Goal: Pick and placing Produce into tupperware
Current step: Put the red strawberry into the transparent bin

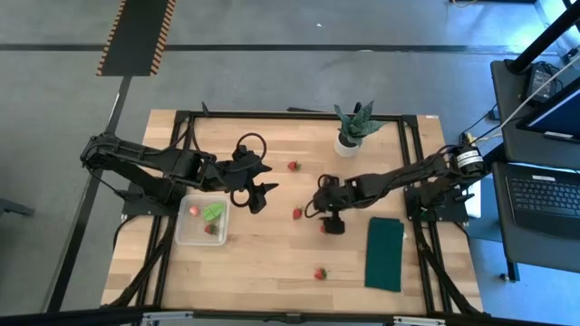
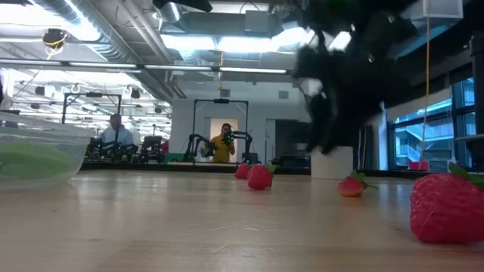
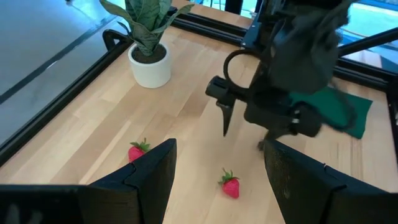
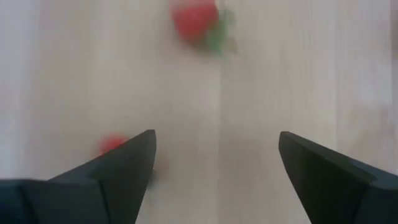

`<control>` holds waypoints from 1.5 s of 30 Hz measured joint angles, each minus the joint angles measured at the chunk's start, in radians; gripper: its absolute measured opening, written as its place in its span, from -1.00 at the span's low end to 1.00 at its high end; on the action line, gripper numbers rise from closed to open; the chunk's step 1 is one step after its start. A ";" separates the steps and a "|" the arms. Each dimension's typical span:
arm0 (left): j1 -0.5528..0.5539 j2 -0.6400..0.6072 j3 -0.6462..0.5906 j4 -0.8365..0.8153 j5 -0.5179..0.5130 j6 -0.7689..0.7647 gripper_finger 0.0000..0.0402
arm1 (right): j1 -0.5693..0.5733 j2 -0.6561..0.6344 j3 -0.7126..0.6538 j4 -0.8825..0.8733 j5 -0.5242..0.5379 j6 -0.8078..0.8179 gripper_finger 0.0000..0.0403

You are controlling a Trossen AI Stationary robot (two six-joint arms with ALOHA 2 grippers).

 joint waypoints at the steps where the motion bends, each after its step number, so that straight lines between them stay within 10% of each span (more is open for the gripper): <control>1: 0.000 0.000 0.000 0.000 0.000 0.000 0.16 | 0.000 0.000 0.021 0.009 -0.009 -0.002 0.69; 45: 0.000 0.000 0.001 -0.003 0.000 -0.001 0.16 | -0.004 0.292 0.096 0.332 -0.041 -0.077 0.51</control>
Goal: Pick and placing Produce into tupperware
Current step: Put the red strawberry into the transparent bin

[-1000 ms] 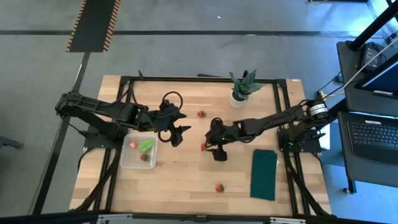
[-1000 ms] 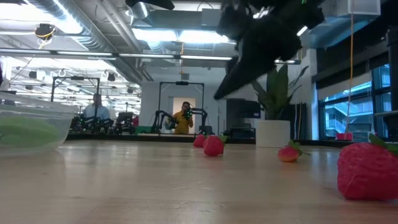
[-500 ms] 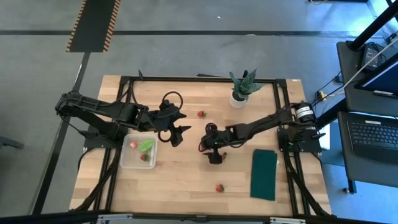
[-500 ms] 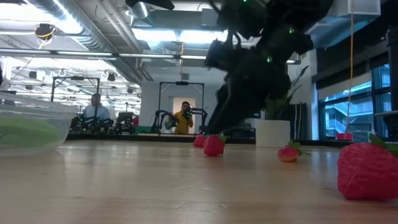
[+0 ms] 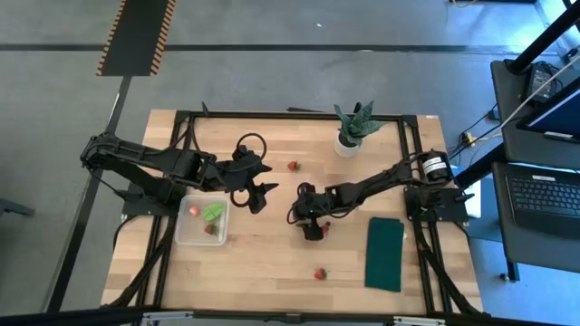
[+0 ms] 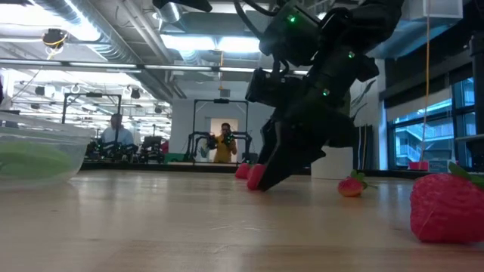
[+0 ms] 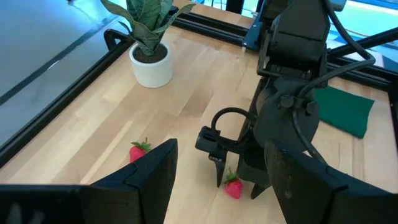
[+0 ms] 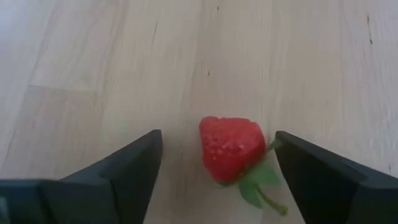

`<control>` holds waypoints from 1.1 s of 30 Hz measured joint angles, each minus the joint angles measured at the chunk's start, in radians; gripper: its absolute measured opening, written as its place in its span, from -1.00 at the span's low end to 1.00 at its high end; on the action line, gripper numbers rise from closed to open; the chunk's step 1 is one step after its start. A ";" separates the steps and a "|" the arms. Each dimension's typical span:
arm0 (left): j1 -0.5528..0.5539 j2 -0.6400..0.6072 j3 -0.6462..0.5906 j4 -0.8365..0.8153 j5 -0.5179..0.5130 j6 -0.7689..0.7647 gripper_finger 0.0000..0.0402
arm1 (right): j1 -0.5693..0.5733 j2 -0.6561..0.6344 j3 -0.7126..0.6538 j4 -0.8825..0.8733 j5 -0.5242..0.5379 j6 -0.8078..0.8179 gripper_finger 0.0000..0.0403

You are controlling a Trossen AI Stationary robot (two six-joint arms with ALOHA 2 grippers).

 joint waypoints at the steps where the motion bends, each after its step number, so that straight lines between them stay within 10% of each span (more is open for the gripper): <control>1: 0.000 0.000 0.000 0.000 0.000 0.000 0.16 | 0.000 0.000 0.000 0.001 0.000 0.000 0.46; 20: 0.000 0.000 0.000 0.000 0.000 0.000 0.16 | 0.000 0.000 0.000 -0.003 0.000 0.000 -0.24; 33: 0.000 0.000 0.000 0.000 0.000 0.001 0.16 | 0.000 0.000 0.014 -0.020 0.000 0.001 -0.23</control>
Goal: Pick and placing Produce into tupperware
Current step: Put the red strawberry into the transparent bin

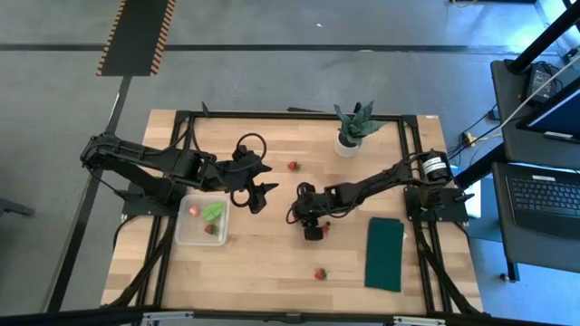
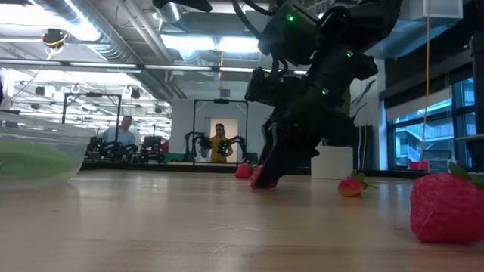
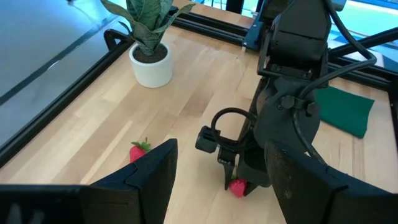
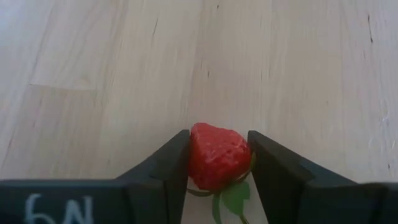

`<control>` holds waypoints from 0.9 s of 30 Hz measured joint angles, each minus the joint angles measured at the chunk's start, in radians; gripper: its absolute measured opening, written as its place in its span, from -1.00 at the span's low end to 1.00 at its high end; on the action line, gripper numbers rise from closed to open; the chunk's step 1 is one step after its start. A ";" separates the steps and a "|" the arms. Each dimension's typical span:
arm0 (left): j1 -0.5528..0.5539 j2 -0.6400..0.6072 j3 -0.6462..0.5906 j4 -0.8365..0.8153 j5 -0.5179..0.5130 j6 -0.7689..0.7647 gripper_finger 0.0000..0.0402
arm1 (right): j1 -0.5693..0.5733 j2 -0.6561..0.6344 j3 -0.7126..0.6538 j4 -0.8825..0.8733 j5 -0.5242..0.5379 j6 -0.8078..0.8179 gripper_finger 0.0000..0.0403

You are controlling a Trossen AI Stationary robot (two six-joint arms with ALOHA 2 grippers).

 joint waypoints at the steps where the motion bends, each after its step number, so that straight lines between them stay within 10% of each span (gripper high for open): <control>1: 0.000 0.000 0.000 0.000 0.000 0.001 0.16 | 0.000 0.000 0.010 -0.003 0.000 -0.001 -0.25; 27: -0.059 -0.242 -0.001 -0.068 -0.009 0.006 0.16 | -0.144 0.044 0.411 0.019 -0.080 -0.079 -0.23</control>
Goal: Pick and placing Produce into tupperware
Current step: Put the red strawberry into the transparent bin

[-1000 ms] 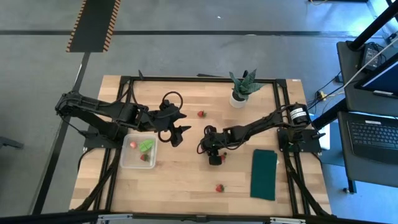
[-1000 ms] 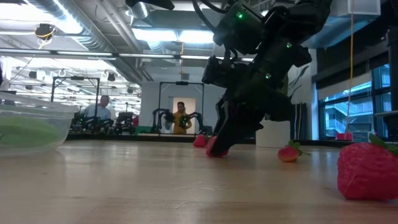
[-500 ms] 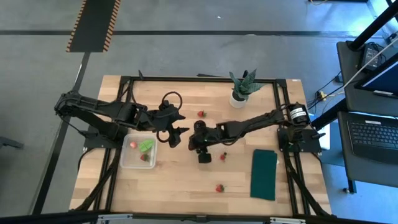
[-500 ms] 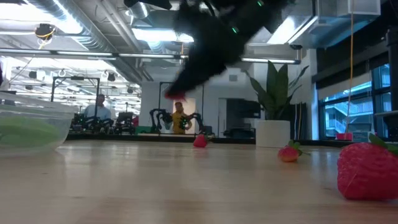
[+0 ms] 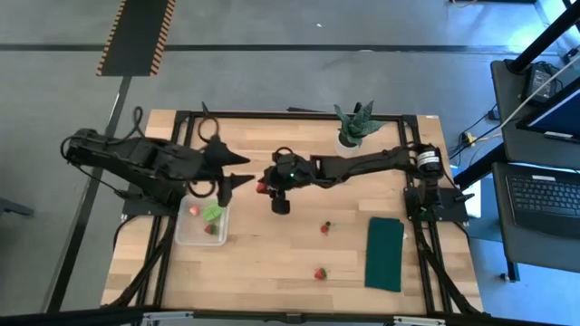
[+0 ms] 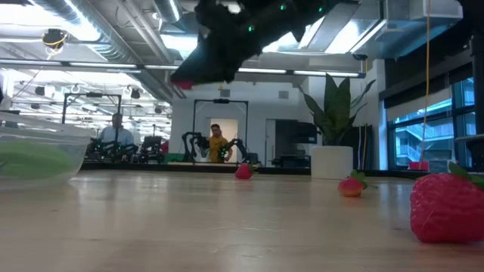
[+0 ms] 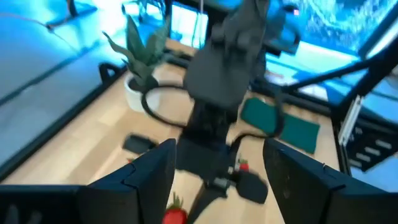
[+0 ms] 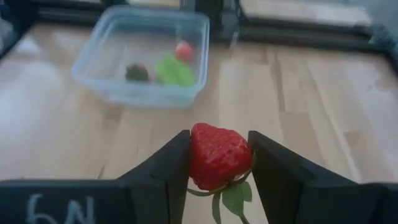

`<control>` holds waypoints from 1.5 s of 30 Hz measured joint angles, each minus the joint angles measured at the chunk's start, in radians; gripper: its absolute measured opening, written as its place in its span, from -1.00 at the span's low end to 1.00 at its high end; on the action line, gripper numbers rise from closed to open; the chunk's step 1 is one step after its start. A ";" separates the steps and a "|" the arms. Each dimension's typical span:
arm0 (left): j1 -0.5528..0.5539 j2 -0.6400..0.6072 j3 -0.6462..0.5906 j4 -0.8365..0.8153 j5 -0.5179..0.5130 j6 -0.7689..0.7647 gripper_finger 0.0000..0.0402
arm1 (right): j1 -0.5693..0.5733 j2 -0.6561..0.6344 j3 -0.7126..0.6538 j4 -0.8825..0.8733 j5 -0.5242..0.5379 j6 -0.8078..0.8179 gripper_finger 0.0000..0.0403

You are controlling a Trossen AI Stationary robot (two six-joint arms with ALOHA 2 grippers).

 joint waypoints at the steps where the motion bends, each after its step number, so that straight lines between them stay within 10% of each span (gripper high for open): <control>1: -0.001 -0.007 0.000 0.002 -0.012 0.007 0.16 | -0.003 0.014 0.000 0.021 -0.008 0.000 -0.24; 20: 0.002 -0.014 0.000 0.001 -0.053 0.050 0.16 | -0.007 0.251 -0.002 0.145 -0.107 0.079 -0.24; 45: 0.002 -0.014 0.000 0.001 -0.054 0.050 0.16 | -0.013 0.263 -0.002 0.164 -0.119 0.105 -0.17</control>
